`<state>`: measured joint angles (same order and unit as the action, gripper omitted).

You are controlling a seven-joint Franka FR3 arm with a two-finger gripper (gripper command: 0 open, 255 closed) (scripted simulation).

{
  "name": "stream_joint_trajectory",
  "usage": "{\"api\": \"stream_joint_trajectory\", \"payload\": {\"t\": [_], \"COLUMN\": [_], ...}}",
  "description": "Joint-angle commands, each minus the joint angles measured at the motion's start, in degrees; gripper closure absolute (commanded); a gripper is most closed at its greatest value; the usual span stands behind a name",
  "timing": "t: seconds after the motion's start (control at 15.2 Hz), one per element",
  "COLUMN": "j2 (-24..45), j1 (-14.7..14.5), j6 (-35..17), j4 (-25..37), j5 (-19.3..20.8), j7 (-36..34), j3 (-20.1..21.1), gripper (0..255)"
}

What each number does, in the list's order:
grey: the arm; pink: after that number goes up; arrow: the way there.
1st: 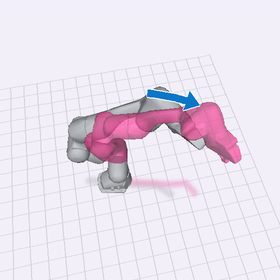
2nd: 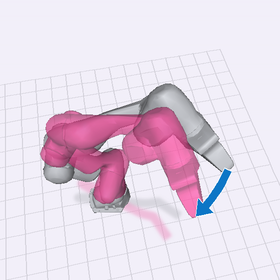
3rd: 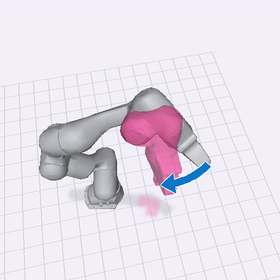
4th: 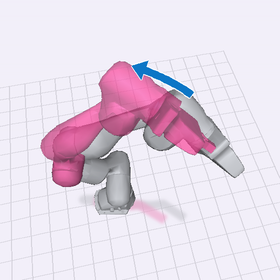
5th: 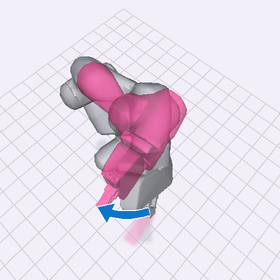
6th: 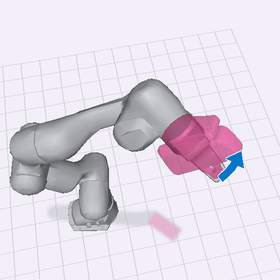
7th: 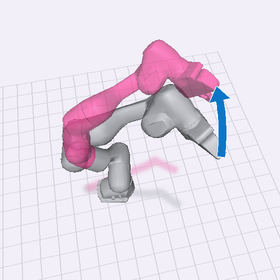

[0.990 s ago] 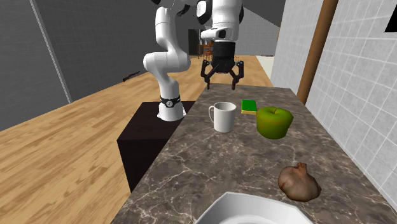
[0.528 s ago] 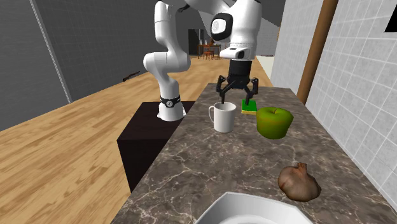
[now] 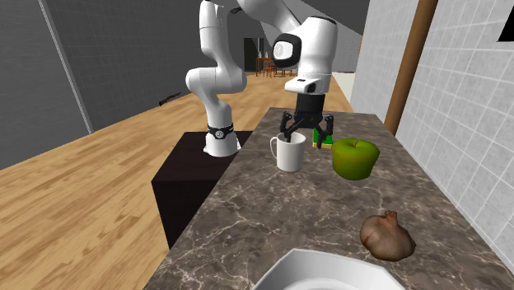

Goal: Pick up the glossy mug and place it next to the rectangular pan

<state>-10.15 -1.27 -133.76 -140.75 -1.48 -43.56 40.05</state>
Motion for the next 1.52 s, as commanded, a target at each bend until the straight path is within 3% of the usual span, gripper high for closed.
{"api": "stream_joint_trajectory", "payload": {"t": [0.0, 0.33, 0.4, 0.99, 1.45], "j2": [0.3, 0.3, 0.3, 0.3, -3.8], "j1": [0.1, 0.1, 0.1, 0.1, -0.9], "j6": [-0.4, -0.4, -0.4, -0.4, 5.5], "j4": [-0.1, -0.1, -0.1, -0.1, 2.4], "j5": [0.2, 0.2, 0.2, 0.2, -2.6], "j7": [-0.3, -0.3, -0.3, -0.3, 2.4], "j3": [0.1, 0.1, 0.1, 0.1, -1.4], "gripper": [0, 0, 255, 255, 255]}}
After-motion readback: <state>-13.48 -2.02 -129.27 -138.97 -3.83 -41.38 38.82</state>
